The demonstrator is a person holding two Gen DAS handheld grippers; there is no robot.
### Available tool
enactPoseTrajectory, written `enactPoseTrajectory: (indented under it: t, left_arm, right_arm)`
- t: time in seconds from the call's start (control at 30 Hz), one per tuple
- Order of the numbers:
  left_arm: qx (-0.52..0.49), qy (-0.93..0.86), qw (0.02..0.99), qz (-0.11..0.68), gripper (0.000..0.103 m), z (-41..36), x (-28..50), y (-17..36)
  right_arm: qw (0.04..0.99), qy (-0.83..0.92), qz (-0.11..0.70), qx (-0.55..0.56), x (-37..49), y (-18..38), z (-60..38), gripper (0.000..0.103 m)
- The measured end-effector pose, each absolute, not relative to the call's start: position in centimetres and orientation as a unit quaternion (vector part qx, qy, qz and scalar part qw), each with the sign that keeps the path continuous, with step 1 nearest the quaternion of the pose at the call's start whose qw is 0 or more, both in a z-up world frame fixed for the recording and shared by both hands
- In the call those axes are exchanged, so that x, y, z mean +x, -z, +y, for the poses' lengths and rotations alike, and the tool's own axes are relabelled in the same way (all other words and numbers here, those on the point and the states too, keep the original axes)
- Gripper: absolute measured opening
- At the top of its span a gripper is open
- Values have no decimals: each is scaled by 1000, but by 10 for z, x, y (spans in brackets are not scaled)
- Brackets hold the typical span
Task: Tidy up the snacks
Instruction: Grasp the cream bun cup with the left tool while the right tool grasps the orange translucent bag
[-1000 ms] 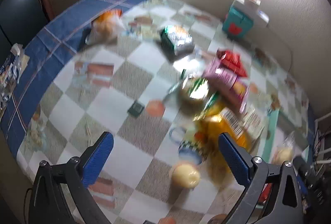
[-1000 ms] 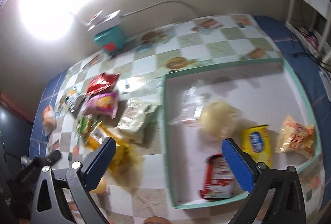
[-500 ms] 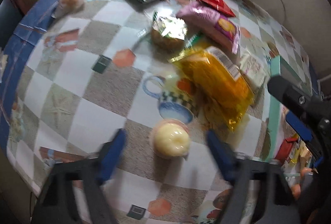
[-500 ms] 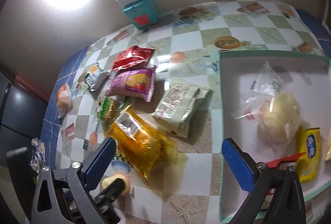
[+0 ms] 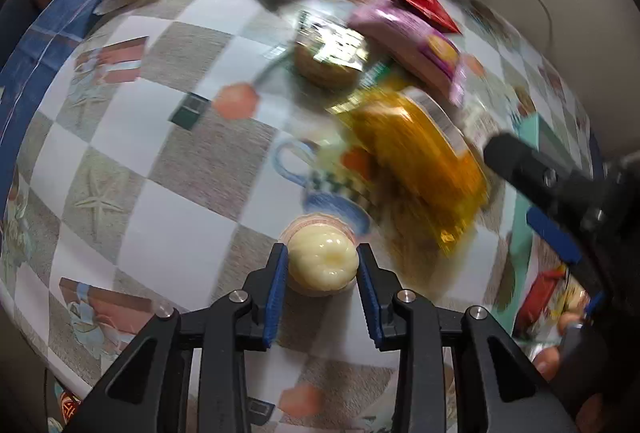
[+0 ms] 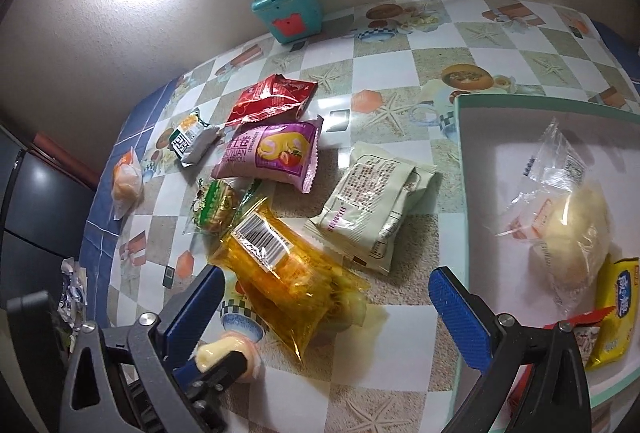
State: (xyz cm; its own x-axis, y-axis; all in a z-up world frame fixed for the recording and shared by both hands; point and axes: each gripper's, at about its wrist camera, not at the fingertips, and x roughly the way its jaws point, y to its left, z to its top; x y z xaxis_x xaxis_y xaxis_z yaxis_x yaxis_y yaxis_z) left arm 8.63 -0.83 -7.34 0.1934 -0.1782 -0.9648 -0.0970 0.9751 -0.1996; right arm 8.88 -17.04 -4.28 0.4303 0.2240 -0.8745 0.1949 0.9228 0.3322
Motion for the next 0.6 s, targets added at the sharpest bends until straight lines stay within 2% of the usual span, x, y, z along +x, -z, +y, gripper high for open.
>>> enactPoseTrajectory:
  t: [0.37, 0.43, 0.5, 0.57, 0.6]
  left_arm:
    - [-202, -58, 775, 596, 36, 67, 112, 64]
    - [-214, -62, 770, 598, 36, 73, 116, 66]
    - [-223, -64, 767, 598, 36, 79, 118, 67]
    - [-226, -64, 767, 597, 36, 77, 115, 71]
    - [-227, -64, 767, 597, 36, 80, 112, 67]
  right_arm:
    - [831, -33, 545, 104, 104, 52, -127, 103]
    - [831, -33, 549, 82, 107, 56, -118, 100]
    - [830, -33, 554, 63, 109, 60, -110, 92]
    - [828, -30, 557, 48, 110, 64, -105, 90]
    - [828, -29, 559, 45, 110, 65, -103, 85]
